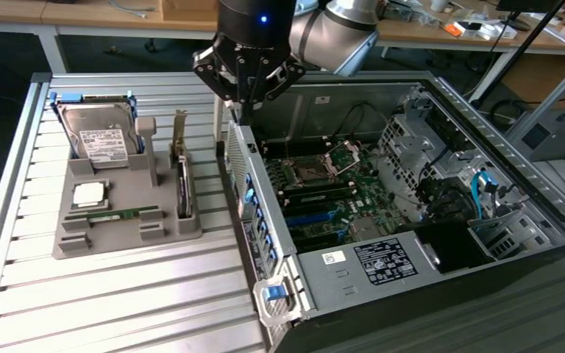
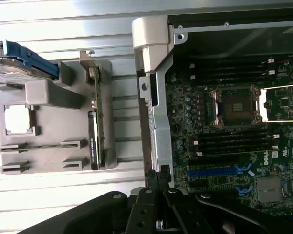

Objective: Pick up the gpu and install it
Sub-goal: 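Reach for the gpu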

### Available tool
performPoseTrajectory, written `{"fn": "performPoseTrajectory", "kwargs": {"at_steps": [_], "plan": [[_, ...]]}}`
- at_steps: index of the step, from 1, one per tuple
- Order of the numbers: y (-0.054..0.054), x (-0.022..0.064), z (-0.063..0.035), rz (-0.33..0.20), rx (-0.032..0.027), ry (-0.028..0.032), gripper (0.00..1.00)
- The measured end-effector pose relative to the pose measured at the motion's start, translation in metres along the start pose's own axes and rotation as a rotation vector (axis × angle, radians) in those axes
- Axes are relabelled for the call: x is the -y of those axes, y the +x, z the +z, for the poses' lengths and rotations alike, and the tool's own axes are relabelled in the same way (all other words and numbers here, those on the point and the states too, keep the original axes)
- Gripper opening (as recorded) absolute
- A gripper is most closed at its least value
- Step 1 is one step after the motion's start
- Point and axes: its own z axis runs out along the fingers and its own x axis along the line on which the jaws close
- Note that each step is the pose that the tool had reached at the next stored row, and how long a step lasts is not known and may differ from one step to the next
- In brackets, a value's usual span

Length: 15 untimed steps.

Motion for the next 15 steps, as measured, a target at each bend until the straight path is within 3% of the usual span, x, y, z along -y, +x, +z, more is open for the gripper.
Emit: {"fn": "performPoseTrajectory", "kwargs": {"at_steps": [15], "plan": [[0.0079,0.0006,-0.0002,0.0,0.0,0.0001,0.11]]}}
